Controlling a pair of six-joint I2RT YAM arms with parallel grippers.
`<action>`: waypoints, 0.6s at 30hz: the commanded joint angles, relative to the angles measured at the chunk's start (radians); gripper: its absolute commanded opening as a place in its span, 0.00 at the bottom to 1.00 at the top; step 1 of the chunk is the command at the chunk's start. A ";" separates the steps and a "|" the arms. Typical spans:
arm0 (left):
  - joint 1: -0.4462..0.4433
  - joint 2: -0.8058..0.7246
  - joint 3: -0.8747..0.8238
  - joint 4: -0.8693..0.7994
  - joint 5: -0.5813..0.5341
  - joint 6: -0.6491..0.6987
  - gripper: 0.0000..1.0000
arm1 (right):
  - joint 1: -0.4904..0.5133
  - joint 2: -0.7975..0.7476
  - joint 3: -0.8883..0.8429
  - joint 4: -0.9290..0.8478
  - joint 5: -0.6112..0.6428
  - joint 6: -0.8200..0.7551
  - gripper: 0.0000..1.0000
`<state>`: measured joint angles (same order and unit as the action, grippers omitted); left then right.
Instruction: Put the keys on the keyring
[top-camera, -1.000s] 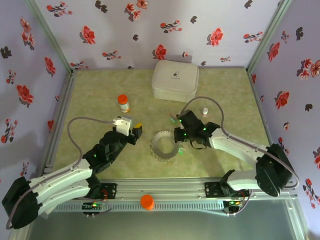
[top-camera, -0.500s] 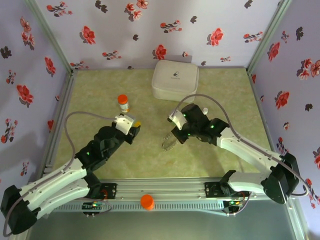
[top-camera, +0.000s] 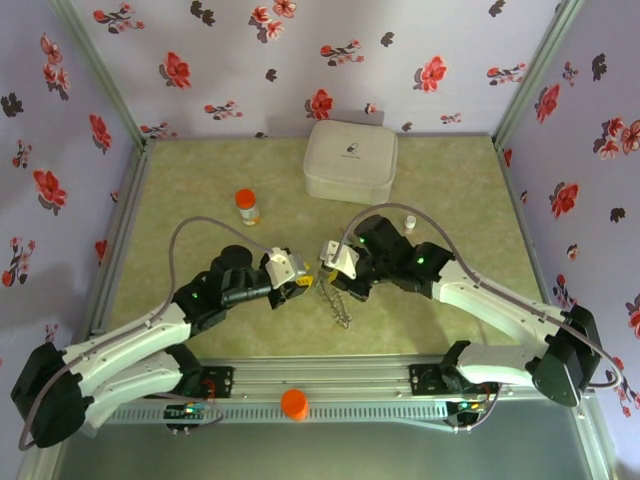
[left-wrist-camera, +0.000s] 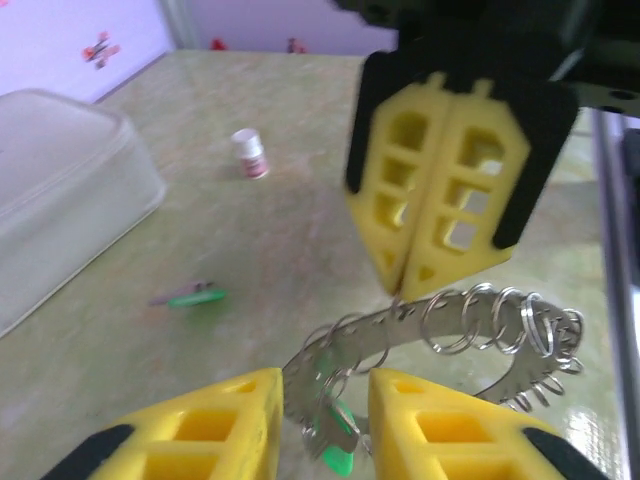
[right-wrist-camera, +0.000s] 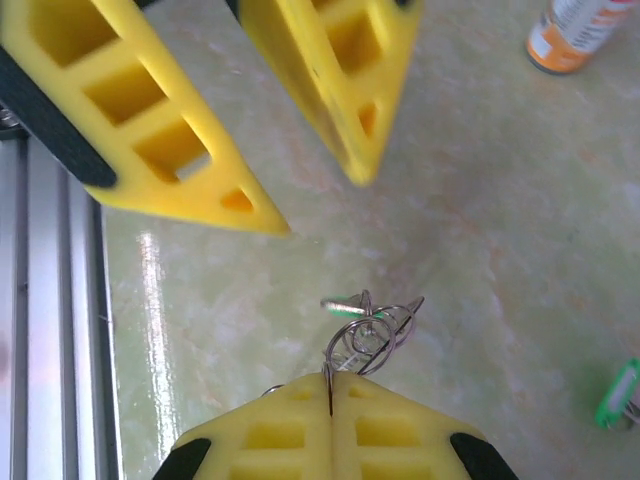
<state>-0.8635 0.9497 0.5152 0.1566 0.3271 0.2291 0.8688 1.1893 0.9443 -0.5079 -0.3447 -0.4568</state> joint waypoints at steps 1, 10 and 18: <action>0.006 0.028 0.008 0.043 0.148 0.050 0.25 | 0.016 -0.031 0.030 0.043 -0.062 -0.057 0.00; -0.005 0.073 -0.057 0.163 0.216 0.024 0.17 | 0.027 -0.059 -0.007 0.107 -0.134 -0.068 0.00; -0.006 0.078 -0.068 0.190 0.216 0.026 0.20 | 0.034 -0.045 0.001 0.091 -0.148 -0.084 0.00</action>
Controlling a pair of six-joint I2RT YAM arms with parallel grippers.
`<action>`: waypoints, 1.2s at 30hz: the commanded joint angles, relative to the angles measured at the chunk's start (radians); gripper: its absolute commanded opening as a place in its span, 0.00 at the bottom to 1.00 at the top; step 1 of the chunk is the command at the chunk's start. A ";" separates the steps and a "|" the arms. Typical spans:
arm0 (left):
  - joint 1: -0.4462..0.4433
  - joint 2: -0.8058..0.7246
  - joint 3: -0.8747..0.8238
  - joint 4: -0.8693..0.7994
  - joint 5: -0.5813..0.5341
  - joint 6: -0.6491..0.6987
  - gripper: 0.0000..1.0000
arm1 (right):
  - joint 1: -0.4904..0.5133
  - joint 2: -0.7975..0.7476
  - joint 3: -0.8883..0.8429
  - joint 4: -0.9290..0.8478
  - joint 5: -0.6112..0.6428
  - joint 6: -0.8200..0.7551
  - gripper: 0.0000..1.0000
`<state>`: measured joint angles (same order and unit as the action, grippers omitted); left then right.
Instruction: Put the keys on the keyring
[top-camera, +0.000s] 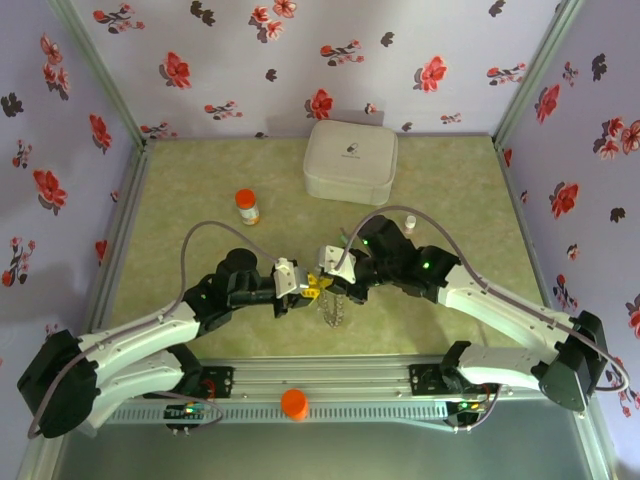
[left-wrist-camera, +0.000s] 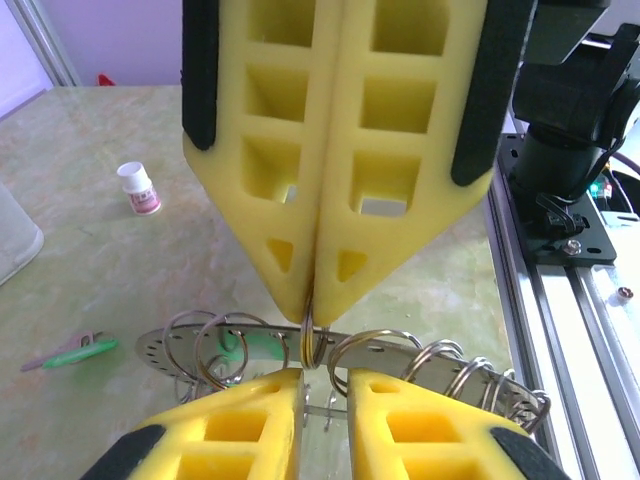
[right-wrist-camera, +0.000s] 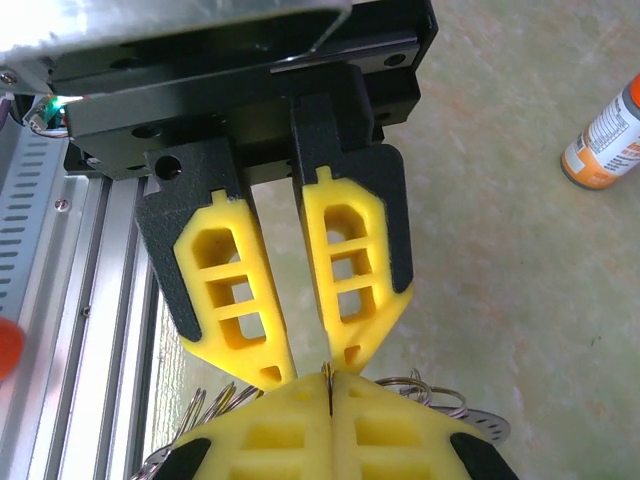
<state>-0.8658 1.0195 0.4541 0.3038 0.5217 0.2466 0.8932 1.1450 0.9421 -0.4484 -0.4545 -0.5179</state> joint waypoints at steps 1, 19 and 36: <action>-0.004 0.008 -0.006 0.043 0.022 0.009 0.20 | 0.011 0.001 0.003 0.031 -0.038 -0.023 0.00; -0.011 0.001 0.012 0.011 0.033 0.016 0.00 | 0.002 -0.033 -0.027 0.100 0.002 0.085 0.18; -0.012 0.007 -0.138 0.441 0.056 -0.096 0.00 | -0.064 -0.268 -0.462 0.627 -0.113 0.274 0.26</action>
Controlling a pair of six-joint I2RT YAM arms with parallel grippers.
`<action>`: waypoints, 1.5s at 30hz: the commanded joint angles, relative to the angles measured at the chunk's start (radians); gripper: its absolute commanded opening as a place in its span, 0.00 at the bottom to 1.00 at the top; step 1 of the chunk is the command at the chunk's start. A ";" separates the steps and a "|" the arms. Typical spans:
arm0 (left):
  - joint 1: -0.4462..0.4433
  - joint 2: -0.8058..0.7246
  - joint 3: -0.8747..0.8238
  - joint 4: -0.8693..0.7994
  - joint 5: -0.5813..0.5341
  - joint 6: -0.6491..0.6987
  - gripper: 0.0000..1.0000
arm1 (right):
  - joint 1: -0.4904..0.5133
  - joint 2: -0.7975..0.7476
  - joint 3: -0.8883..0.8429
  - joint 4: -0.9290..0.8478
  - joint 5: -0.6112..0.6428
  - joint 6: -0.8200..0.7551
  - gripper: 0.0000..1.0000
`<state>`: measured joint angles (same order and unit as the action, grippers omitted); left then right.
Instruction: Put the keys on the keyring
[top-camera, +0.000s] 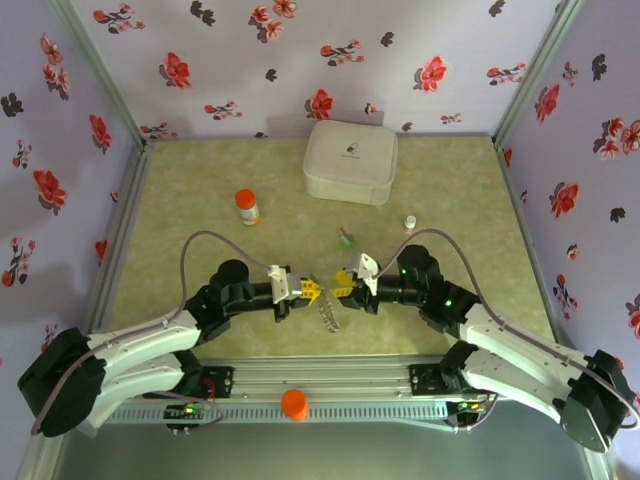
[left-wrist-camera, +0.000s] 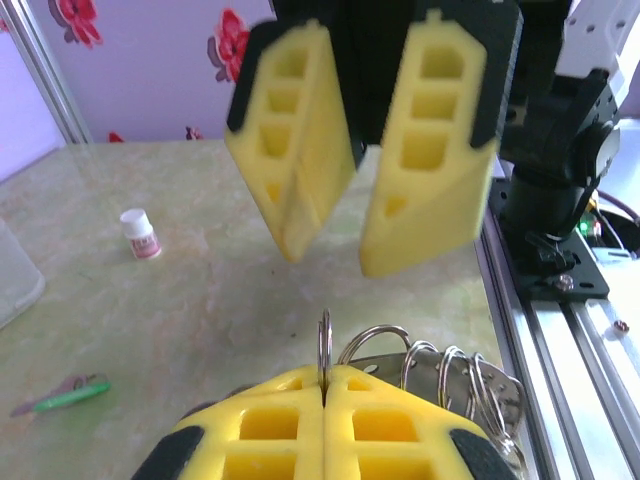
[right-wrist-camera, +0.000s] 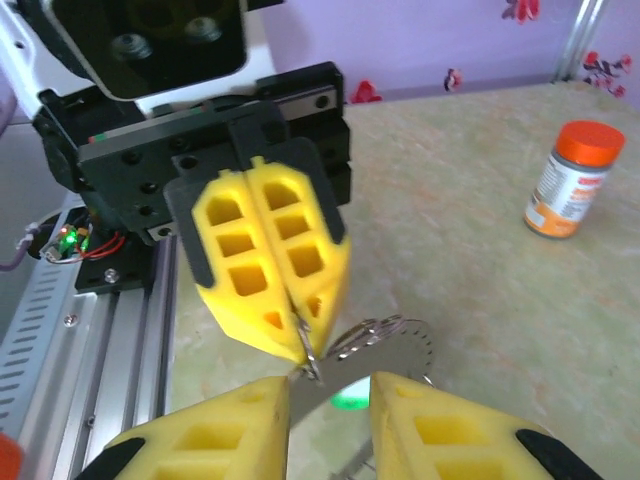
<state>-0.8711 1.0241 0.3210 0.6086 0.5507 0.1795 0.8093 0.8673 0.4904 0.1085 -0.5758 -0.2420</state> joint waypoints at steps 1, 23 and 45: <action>-0.006 0.005 -0.005 0.140 0.027 -0.032 0.00 | 0.022 0.014 -0.010 0.075 0.010 -0.003 0.26; -0.005 0.027 0.005 0.175 0.066 -0.051 0.00 | 0.039 0.065 0.037 0.075 -0.007 -0.064 0.00; -0.027 0.007 0.161 -0.266 0.008 0.093 0.22 | 0.149 0.204 0.449 -0.666 0.302 -0.425 0.00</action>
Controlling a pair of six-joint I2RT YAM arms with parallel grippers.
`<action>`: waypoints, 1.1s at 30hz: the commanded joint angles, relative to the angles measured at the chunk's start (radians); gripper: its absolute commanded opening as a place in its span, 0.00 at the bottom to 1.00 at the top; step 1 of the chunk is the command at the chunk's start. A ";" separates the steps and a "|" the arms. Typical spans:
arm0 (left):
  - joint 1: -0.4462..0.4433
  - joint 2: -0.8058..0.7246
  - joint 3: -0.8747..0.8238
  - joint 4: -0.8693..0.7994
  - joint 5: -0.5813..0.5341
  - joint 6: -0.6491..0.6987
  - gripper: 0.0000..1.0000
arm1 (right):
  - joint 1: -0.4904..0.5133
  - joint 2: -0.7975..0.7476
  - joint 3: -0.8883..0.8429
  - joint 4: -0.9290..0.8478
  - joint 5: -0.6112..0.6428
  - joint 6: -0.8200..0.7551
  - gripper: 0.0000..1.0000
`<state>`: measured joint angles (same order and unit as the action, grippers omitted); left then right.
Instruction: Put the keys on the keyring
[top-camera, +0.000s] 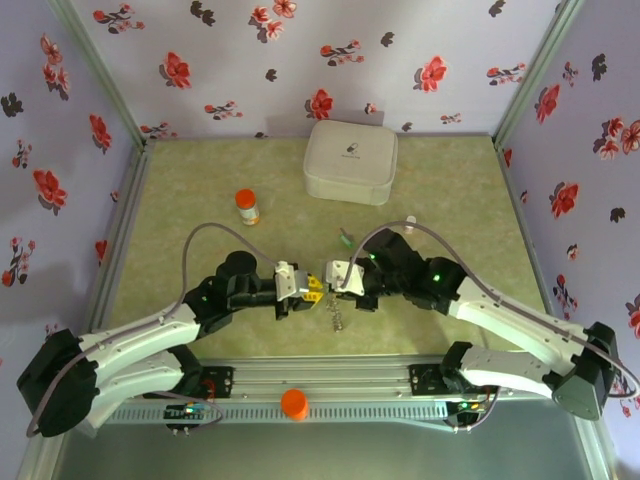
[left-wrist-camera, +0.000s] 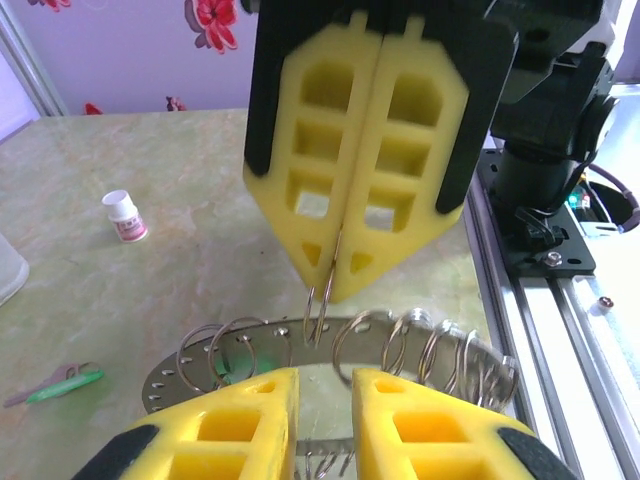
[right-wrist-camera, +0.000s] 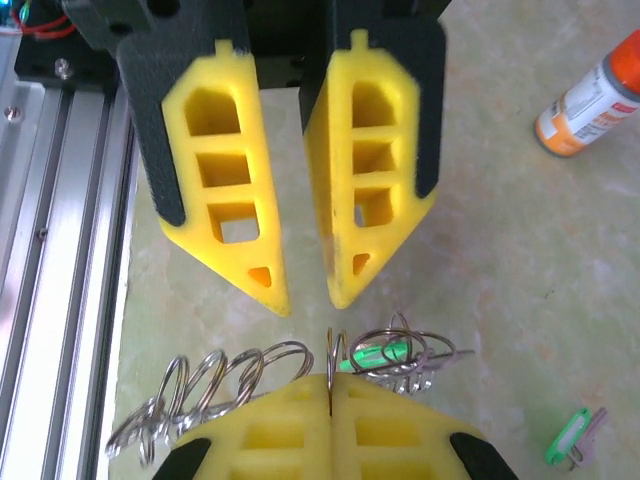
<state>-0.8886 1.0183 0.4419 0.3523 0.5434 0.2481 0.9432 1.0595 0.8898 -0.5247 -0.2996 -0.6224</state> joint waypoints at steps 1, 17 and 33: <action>-0.010 0.018 0.043 -0.003 0.018 0.022 0.22 | 0.021 0.021 0.053 -0.024 0.020 -0.045 0.00; -0.012 0.035 0.030 -0.008 0.020 0.051 0.01 | 0.049 0.048 0.053 0.052 -0.020 -0.016 0.00; -0.009 0.011 -0.072 0.230 0.005 0.033 0.00 | -0.089 -0.202 -0.412 0.662 -0.136 0.274 0.33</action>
<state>-0.8932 1.0481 0.3813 0.4675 0.5499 0.2913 0.8562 0.8745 0.5003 -0.0219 -0.3985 -0.4099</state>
